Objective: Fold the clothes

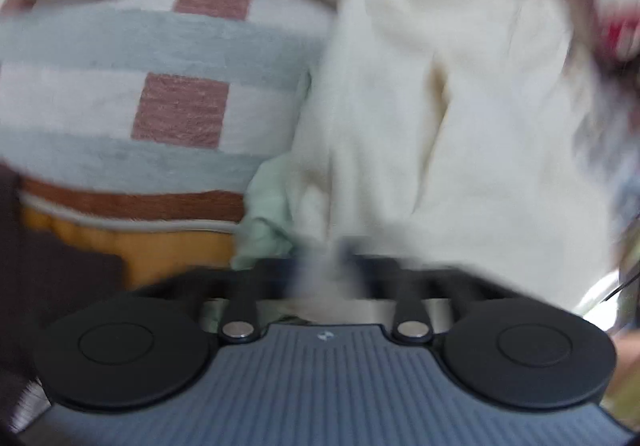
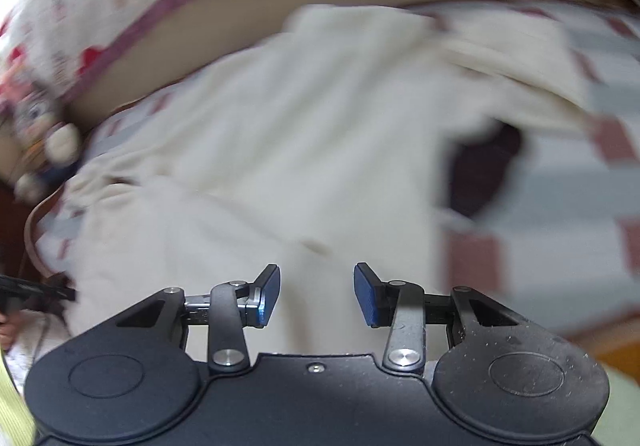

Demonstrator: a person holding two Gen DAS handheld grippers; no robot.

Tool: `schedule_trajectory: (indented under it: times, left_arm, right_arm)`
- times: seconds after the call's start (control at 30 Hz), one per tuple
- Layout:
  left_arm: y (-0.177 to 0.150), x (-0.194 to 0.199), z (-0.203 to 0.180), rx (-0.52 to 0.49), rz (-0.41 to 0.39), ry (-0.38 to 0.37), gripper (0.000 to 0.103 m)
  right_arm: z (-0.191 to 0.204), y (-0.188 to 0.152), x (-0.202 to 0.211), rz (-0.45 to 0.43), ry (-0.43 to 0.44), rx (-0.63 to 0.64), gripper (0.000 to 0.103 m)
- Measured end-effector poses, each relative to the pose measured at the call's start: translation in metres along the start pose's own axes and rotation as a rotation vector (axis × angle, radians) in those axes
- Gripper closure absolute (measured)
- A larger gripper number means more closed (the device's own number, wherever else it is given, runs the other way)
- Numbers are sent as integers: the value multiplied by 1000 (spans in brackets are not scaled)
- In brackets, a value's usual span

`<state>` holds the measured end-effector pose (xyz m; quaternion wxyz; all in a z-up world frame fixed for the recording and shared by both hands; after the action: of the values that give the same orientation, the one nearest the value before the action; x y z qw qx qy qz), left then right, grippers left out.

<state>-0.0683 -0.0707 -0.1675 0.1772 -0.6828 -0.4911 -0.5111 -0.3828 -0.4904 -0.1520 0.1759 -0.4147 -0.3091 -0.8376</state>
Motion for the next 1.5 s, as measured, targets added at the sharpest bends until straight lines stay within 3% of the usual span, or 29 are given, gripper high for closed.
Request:
schedule_trajectory:
  times: [0.1, 0.17, 0.27, 0.37, 0.47, 0.53, 0.6, 0.63, 0.67, 0.77, 0.83, 0.9, 1.07, 1.17, 1.27, 1.3, 1.33, 1.37, 1.43, 1.5]
  left_arm:
    - [-2, 38, 4, 96, -147, -51, 95]
    - [-9, 58, 0, 120, -213, -46, 95]
    - [-23, 70, -6, 85, -261, 76, 96]
    - [-31, 58, -11, 48, -243, 157, 96]
    - [-33, 41, -11, 40, -171, 192, 95]
    - [-31, 33, -8, 37, -121, 270, 93]
    - [-27, 30, -8, 21, -81, 327, 70]
    - [-24, 28, -8, 9, -64, 345, 44]
    - [-21, 26, -8, -3, -47, 365, 31]
    - [-10, 21, -5, -39, -12, 443, 31]
    - [0, 17, -1, -76, -4, 464, 27]
    - [9, 12, 6, -71, -2, 458, 24]
    - [1, 7, 6, -28, 38, 327, 24]
    - [-5, 4, 5, -3, 64, 245, 24]
    - [-10, 2, 3, 22, 90, 162, 24]
    - [-12, 2, 3, 30, 98, 135, 24]
    - [-12, 4, 1, 4, 63, 158, 32]
    - [-11, 7, -2, -35, 12, 200, 66]
    - [-7, 17, -16, -125, -69, 240, 99]
    - [-3, 29, -33, -166, -131, 222, 99]
  right_arm:
    - [-44, -26, 25, -8, -30, -80, 56]
    - [-53, -45, 31, -2, -15, -114, 55]
    - [-56, -65, 35, 15, 74, -169, 52]
    - [-50, -77, 20, 27, 178, -189, 50]
    - [-44, -85, -8, 52, 194, -168, 50]
    - [-33, -85, -17, 55, 198, -83, 55]
    - [-19, -84, -12, 58, 218, 25, 90]
    - [-12, -83, -5, 64, 250, 52, 90]
    - [-6, -81, 4, 64, 297, 64, 90]
    - [-3, -74, 25, 31, 416, 41, 90]
    - [-9, -73, 24, 32, 433, 10, 87]
    - [-16, -80, 9, 58, 407, -24, 87]
    - [-12, -91, -4, 86, 404, -17, 84]
    - [-7, -96, -11, 100, 407, -6, 61]
    - [-3, -101, -17, 114, 410, 6, 61]
    - [-1, -103, -19, 119, 411, 10, 70]
    - [0, -105, -21, 123, 412, 13, 86]
    - [3, -104, -18, 118, 433, 21, 92]
    - [16, -92, 11, 43, 534, 54, 92]
    - [25, -74, 37, -24, 585, 60, 92]
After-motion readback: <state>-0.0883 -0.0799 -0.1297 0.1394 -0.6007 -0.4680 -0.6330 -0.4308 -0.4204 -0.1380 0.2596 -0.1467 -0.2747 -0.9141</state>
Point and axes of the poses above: each gripper's, at about its wrist camera, not at the fingertips, and x roughly against the way its jaws point, z to its left, y to its top, the point moved 9 cm from there along -x, roughly the way its jaws point, and after that the axes turned 6 degrees about -x, right-handed, at the moved point
